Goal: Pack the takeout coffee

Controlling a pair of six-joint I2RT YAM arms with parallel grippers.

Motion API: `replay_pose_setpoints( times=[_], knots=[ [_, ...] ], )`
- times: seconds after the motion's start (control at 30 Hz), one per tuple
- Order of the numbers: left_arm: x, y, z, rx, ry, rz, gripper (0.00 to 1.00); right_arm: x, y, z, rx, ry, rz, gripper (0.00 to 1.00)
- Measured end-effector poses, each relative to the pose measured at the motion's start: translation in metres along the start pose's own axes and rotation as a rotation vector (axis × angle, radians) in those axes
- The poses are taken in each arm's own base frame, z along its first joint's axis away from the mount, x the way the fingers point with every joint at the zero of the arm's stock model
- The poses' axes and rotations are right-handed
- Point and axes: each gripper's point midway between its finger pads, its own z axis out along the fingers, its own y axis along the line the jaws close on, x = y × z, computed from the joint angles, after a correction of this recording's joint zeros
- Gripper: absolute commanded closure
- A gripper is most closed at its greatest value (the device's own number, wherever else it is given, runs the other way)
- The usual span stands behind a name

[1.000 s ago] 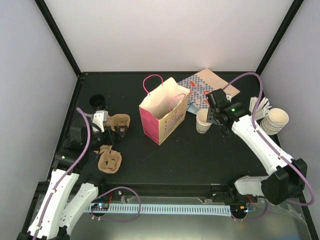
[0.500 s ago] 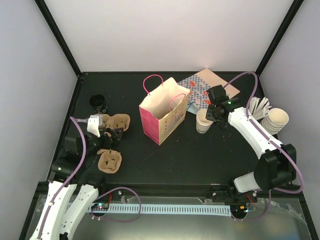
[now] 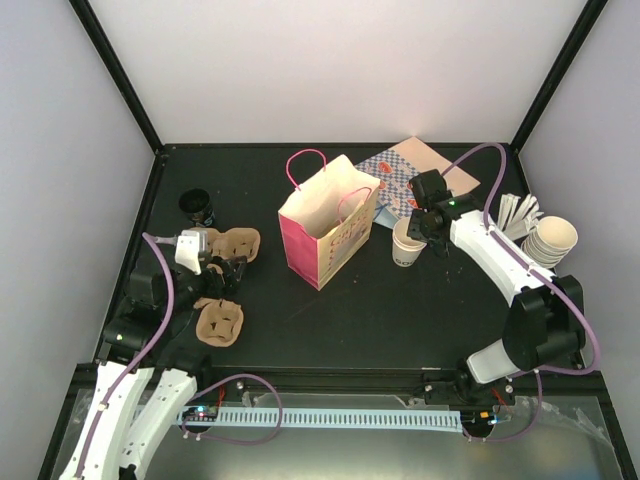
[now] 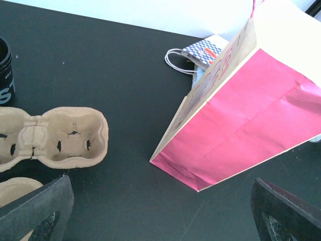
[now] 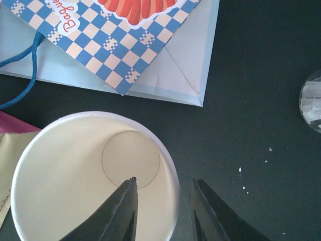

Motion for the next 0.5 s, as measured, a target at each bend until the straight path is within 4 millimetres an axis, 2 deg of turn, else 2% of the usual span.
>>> replay_pose_setpoints(
  times=[0.23, 0.4, 0.5],
  knots=[
    [-0.0008, -0.0002, 0.0002, 0.001, -0.003, 0.018, 0.01, -0.0022, 0.0019, 0.0003, -0.007, -0.008, 0.006, 0.78],
    [-0.0001, 0.0005, 0.0023, -0.002, 0.005, 0.023, 0.01, -0.0022, 0.0025, 0.0003, -0.011, -0.008, 0.011, 0.79],
    [-0.0003, 0.0004, 0.0023, -0.001, 0.005, 0.026, 0.01, -0.0021, 0.0028, 0.0007, -0.012, -0.008, 0.013, 0.86]
  ],
)
